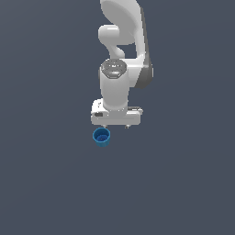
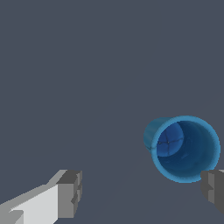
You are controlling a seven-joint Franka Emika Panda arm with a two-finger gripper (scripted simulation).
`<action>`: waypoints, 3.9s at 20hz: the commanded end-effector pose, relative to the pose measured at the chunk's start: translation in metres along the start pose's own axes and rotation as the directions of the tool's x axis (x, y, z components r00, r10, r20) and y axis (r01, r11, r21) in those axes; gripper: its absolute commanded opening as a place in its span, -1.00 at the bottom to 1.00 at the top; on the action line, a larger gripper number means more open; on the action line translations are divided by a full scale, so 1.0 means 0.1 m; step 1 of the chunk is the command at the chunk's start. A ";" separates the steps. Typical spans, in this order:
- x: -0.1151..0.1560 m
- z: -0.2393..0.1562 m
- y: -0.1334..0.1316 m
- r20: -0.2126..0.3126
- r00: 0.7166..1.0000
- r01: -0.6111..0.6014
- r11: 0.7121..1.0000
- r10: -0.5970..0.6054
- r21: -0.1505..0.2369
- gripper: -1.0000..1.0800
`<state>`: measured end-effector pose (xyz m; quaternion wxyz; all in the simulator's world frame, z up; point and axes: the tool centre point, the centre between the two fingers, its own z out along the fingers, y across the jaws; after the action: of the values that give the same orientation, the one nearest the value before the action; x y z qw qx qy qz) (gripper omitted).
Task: Pick up the object and move it to a goal position.
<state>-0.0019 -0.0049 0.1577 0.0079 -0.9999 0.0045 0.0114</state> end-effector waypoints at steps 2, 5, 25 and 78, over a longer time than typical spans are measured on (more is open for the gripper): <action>0.00 0.00 0.00 -0.001 1.000 0.001 1.000 -0.001 0.000 0.23; 0.04 -0.07 -0.05 -0.016 1.000 0.016 1.000 -0.016 0.002 0.23; 0.25 -0.02 0.03 0.054 0.995 0.085 0.996 -0.085 -0.006 0.23; 0.36 0.64 1.10 0.593 0.706 0.358 0.918 -0.387 0.172 0.23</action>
<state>0.0319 -0.1139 0.0912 0.0320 -0.9212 -0.1990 0.3328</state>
